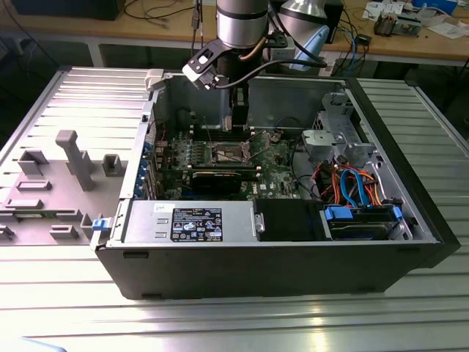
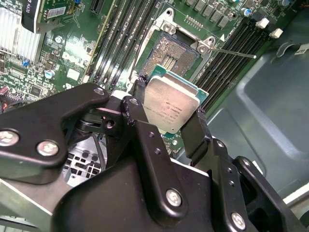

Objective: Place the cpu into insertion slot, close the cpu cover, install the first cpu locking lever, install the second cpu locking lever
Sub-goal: 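Place the cpu into insertion slot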

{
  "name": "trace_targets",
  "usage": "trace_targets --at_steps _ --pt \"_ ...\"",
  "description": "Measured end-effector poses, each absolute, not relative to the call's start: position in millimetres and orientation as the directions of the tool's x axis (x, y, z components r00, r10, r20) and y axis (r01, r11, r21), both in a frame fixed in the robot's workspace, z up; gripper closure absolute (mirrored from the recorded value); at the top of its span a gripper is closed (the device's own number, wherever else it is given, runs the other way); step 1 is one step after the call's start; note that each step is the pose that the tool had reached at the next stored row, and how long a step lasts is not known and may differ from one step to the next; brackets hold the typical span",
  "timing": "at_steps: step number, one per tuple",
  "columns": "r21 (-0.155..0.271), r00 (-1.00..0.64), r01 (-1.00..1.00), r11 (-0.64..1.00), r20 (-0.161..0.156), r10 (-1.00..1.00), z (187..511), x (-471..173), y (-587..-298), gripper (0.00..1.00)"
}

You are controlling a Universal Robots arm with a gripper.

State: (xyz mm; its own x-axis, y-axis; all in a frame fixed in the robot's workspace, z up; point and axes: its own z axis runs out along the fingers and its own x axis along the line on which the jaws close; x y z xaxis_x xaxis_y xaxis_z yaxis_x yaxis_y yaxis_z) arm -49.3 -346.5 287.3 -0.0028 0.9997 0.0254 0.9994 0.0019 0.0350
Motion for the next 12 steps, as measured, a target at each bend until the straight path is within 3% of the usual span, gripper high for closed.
trace_targets --at_steps 12 --pt "0.035 -0.003 0.999 0.002 0.025 1.0 281.8 -49.3 -346.5 0.45"
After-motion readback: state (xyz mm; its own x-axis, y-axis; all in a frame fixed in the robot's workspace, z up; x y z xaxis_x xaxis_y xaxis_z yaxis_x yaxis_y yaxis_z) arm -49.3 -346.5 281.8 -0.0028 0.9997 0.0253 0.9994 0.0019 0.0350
